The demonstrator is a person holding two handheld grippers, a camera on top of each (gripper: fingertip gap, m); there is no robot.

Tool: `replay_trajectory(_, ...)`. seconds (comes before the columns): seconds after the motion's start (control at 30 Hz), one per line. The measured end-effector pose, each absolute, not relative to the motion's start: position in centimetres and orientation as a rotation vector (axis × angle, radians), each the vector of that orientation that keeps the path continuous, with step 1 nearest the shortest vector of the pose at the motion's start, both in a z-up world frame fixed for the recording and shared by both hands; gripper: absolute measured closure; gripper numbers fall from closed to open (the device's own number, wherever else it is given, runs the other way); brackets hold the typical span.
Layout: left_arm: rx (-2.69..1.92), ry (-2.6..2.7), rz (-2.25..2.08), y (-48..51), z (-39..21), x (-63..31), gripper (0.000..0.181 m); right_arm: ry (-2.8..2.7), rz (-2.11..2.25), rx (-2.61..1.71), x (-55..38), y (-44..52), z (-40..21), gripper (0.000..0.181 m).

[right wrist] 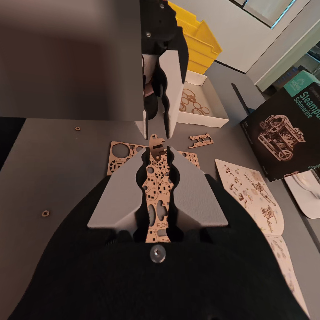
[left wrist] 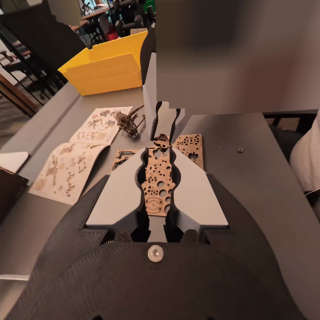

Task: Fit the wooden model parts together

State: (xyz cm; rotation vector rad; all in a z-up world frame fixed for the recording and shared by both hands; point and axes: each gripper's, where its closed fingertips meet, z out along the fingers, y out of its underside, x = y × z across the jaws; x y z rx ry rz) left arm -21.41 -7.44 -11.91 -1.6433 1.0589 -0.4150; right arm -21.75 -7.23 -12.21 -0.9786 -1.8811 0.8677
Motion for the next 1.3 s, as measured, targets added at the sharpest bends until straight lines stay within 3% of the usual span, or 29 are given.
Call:
replay_trajectory(0.37, -1.588, 1.135, -0.316, -7.3, -12.9, -20.9, 0.175, -1.883, 0.934, -1.018, -21.6, -6.9, -12.3, 0.163)
replay_trajectory(0.63, -1.609, 1.151, -0.32, -7.5, -13.7, -21.0, 0.168, -1.908, 0.934, -1.026, -21.9, -7.2, -12.8, 0.163)
replay_trajectory(1.3, -1.603, 1.16, -0.352, -8.1, -13.9, -20.9, 0.174, -1.936, 0.951, -1.009, -22.0, -7.6, -13.4, 0.159)
